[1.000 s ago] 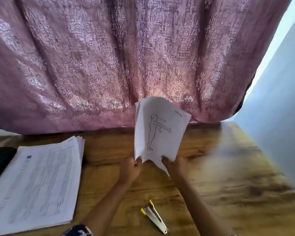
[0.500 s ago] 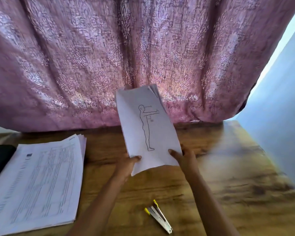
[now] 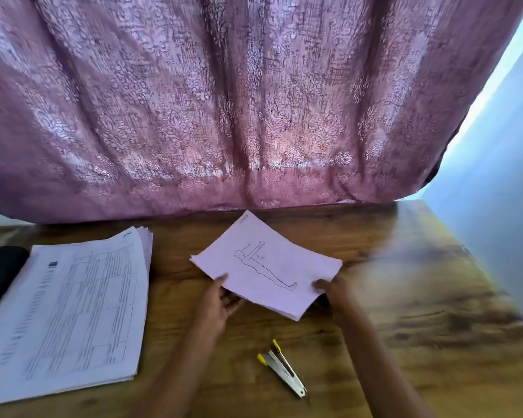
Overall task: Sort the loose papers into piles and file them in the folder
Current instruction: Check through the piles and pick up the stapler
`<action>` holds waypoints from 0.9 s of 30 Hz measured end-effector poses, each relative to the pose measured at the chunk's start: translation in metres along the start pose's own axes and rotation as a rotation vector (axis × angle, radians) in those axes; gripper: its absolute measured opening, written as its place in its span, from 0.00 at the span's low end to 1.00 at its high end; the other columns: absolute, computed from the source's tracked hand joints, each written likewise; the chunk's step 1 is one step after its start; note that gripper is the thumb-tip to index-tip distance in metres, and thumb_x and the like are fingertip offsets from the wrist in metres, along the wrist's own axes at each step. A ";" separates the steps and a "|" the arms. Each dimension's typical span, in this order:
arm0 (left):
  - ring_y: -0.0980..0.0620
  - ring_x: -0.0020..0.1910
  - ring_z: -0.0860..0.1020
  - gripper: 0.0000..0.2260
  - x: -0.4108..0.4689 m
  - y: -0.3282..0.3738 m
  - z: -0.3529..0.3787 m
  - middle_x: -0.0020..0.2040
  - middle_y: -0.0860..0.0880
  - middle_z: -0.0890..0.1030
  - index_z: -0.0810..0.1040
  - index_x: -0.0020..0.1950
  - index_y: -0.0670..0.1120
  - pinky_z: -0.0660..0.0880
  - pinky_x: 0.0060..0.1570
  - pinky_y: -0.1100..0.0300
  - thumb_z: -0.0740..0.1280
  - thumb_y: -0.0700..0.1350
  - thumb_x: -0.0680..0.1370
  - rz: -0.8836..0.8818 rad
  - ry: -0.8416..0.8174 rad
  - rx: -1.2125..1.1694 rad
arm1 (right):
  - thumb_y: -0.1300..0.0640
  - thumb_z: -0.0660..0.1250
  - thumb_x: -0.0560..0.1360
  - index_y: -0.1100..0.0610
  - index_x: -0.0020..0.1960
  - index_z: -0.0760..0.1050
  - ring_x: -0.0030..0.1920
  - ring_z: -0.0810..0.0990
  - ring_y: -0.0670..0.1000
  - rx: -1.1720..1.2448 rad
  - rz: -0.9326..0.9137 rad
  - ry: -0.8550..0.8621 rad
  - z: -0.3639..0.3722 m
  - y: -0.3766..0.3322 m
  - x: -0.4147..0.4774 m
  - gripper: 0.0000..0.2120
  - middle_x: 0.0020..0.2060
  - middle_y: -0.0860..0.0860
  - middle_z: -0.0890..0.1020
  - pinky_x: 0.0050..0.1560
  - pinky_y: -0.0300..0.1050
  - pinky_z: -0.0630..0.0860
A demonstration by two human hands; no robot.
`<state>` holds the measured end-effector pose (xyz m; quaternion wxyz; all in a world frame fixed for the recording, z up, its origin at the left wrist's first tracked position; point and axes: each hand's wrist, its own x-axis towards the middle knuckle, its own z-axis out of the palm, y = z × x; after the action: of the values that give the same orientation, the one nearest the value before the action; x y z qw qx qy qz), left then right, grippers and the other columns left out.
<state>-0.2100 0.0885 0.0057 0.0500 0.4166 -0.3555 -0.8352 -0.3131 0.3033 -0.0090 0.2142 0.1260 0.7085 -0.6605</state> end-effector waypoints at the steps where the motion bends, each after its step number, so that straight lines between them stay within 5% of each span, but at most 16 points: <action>1: 0.47 0.48 0.77 0.05 0.009 0.018 -0.008 0.50 0.45 0.78 0.75 0.54 0.43 0.76 0.45 0.48 0.62 0.42 0.81 0.044 0.054 -0.009 | 0.74 0.62 0.72 0.68 0.54 0.75 0.39 0.81 0.55 -0.027 0.010 -0.038 -0.009 -0.003 0.004 0.12 0.44 0.61 0.81 0.37 0.44 0.75; 5: 0.46 0.45 0.79 0.15 0.033 0.080 -0.032 0.43 0.45 0.83 0.75 0.63 0.39 0.75 0.43 0.52 0.64 0.45 0.79 -0.006 0.072 0.319 | 0.71 0.63 0.74 0.68 0.58 0.74 0.42 0.80 0.57 -0.205 0.038 -0.191 -0.034 -0.024 0.011 0.12 0.47 0.61 0.80 0.39 0.47 0.76; 9: 0.46 0.47 0.81 0.13 0.030 0.097 -0.021 0.51 0.42 0.83 0.77 0.59 0.41 0.77 0.51 0.51 0.70 0.43 0.76 -0.058 -0.119 0.750 | 0.68 0.65 0.75 0.61 0.51 0.76 0.39 0.79 0.51 -0.379 0.026 -0.262 -0.035 -0.044 0.013 0.06 0.43 0.55 0.81 0.33 0.40 0.74; 12: 0.46 0.46 0.82 0.07 0.024 0.089 -0.010 0.51 0.41 0.83 0.78 0.52 0.42 0.76 0.45 0.51 0.70 0.39 0.76 -0.097 -0.209 0.827 | 0.68 0.65 0.75 0.62 0.51 0.77 0.40 0.80 0.51 -0.368 -0.032 -0.237 -0.026 -0.042 0.018 0.06 0.46 0.57 0.81 0.34 0.40 0.74; 15: 0.41 0.48 0.79 0.07 0.015 0.072 -0.017 0.50 0.38 0.81 0.76 0.52 0.40 0.75 0.45 0.50 0.70 0.39 0.75 -0.144 -0.159 0.746 | 0.66 0.66 0.76 0.61 0.49 0.77 0.43 0.82 0.54 -0.221 -0.077 -0.145 -0.020 -0.029 0.018 0.04 0.48 0.57 0.82 0.47 0.49 0.79; 22: 0.46 0.39 0.80 0.03 0.000 0.051 -0.017 0.43 0.41 0.83 0.78 0.44 0.42 0.74 0.37 0.56 0.70 0.36 0.75 0.044 -0.028 0.691 | 0.66 0.69 0.73 0.62 0.55 0.77 0.48 0.82 0.63 -0.090 -0.041 -0.135 -0.007 -0.010 0.002 0.11 0.50 0.61 0.83 0.53 0.62 0.78; 24: 0.47 0.40 0.79 0.02 -0.009 0.052 -0.001 0.51 0.41 0.82 0.79 0.47 0.41 0.74 0.40 0.56 0.70 0.37 0.75 0.187 -0.029 0.679 | 0.67 0.69 0.72 0.62 0.52 0.78 0.42 0.83 0.56 -0.124 -0.163 -0.088 -0.001 -0.035 -0.003 0.09 0.45 0.59 0.83 0.49 0.54 0.81; 27: 0.47 0.52 0.79 0.14 -0.022 0.070 0.020 0.53 0.50 0.80 0.79 0.59 0.44 0.73 0.53 0.56 0.71 0.46 0.76 0.583 0.022 0.675 | 0.64 0.70 0.73 0.59 0.47 0.80 0.30 0.78 0.38 -0.183 -0.520 0.013 0.003 -0.095 -0.022 0.03 0.34 0.46 0.82 0.33 0.35 0.75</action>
<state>-0.2251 0.0558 0.0722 0.1483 0.3007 -0.7103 -0.6189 -0.3371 0.2940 0.0854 0.0433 -0.0758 0.7752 -0.6257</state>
